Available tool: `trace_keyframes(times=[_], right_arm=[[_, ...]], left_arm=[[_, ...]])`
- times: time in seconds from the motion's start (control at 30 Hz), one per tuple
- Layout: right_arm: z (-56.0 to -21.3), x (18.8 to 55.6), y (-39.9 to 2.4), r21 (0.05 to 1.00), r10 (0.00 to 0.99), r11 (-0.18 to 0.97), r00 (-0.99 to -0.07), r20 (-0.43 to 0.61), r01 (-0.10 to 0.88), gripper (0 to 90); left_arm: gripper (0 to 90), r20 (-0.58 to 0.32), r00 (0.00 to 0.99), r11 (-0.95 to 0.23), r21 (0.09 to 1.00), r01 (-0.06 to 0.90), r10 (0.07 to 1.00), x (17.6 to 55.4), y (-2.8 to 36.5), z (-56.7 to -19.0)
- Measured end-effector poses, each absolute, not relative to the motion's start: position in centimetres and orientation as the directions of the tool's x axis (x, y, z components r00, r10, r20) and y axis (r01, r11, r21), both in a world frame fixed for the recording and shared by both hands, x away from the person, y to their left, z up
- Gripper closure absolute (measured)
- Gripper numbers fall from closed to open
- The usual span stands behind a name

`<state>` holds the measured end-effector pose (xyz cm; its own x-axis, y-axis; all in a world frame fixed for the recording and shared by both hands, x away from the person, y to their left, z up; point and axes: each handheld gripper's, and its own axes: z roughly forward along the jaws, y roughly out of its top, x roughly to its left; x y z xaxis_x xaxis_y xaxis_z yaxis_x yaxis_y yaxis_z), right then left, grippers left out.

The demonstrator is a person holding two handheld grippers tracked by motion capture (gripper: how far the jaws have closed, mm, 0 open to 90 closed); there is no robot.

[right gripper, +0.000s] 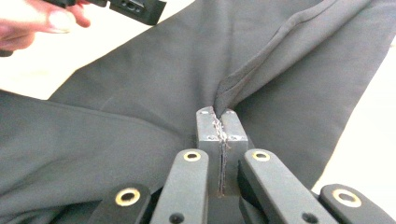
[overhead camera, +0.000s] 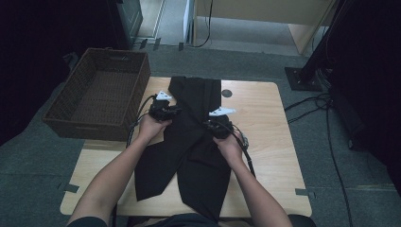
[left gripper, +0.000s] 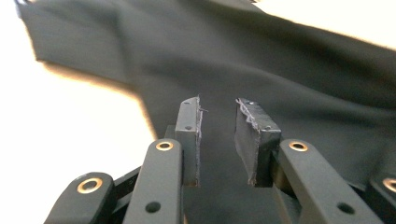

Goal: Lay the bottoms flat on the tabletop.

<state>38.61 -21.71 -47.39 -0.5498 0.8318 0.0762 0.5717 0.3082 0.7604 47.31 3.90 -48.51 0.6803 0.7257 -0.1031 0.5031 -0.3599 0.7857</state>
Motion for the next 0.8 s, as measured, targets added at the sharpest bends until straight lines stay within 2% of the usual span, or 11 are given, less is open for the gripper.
trace_keyframes(times=[0.2, 0.37, 0.57, 0.8], right_arm=[[-46.2, 36.8, -25.0, 0.781, 0.848, 0.292, -0.527, 0.056, 0.552, 90.0], [-48.1, 36.4, -27.1, 0.745, 0.862, 0.270, -0.497, 0.094, 0.610, 90.0], [-49.8, 36.6, -26.9, 0.726, 0.865, 0.275, -0.492, 0.099, 0.630, 89.7], [-50.5, 36.9, -26.1, 0.720, 0.861, 0.281, -0.498, 0.102, 0.634, 89.4]], left_arm=[[68.5, -0.102, 0.663, -0.377, 0.754, 0.538, 0.742, 47.6, 4.1, -49.3], [67.5, -0.101, 0.681, -0.397, 0.747, 0.534, 0.725, 47.5, 3.0, -49.8], [63.7, -0.107, 0.691, -0.408, 0.739, 0.536, 0.714, 47.4, 1.9, -50.6], [68.3, -0.103, 0.730, -0.449, 0.728, 0.519, 0.676, 47.1, 0.9, -51.3]])
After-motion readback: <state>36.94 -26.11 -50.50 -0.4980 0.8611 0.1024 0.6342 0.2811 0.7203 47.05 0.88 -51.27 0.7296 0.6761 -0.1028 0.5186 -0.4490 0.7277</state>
